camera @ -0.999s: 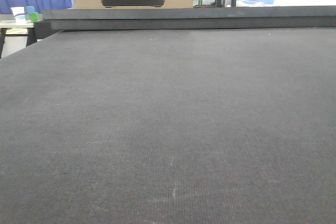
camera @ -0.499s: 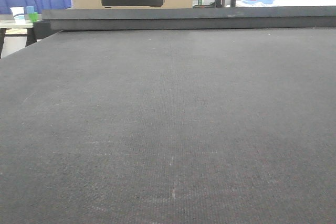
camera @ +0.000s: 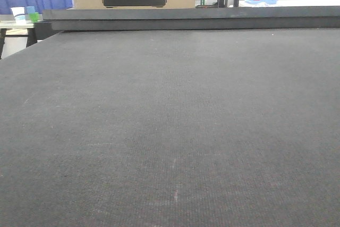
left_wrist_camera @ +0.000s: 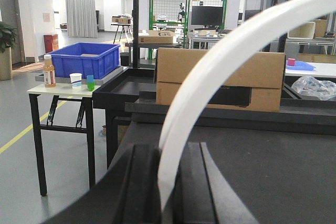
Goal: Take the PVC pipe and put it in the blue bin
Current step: 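Lift the clamp off the table with both grippers, then drive the base away from the table holding the clamp, then drive toward the metal shelf of blue bins carrying the clamp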
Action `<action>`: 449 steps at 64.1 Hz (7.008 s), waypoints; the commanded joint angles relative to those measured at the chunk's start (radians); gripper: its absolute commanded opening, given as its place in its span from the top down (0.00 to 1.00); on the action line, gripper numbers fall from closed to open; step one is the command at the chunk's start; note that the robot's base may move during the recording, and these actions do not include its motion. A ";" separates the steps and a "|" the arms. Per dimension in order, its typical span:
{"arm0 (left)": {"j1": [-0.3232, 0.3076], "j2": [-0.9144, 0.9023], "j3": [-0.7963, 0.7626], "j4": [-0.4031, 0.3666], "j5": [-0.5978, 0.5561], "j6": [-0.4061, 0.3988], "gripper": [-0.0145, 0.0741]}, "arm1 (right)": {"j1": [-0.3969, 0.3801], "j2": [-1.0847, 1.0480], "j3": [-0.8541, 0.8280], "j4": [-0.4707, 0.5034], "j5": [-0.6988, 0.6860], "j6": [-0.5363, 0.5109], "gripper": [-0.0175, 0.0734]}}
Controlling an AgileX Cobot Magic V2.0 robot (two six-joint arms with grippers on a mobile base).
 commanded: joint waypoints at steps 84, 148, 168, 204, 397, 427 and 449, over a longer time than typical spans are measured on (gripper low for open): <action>0.001 -0.018 -0.001 0.003 -0.028 -0.008 0.96 | -0.003 -0.004 0.002 -0.001 -0.025 -0.004 0.99; 0.001 -0.018 -0.001 0.003 -0.028 -0.008 0.96 | -0.003 -0.004 0.002 -0.001 -0.025 -0.004 0.99; 0.001 -0.018 -0.001 0.003 -0.028 -0.008 0.96 | -0.003 -0.004 0.002 -0.001 -0.025 -0.004 0.99; 0.001 -0.018 -0.001 0.003 -0.028 -0.008 0.96 | -0.003 -0.004 0.002 -0.001 -0.025 -0.004 0.99; 0.001 -0.018 -0.001 0.003 -0.028 -0.008 0.96 | -0.003 -0.004 0.002 -0.001 -0.025 -0.004 0.99; 0.001 -0.018 -0.001 0.003 -0.028 -0.008 0.96 | -0.003 -0.004 0.002 -0.001 -0.025 -0.004 0.99; 0.001 -0.018 -0.001 0.003 -0.028 -0.008 0.96 | -0.003 -0.004 0.002 -0.001 -0.025 -0.004 0.99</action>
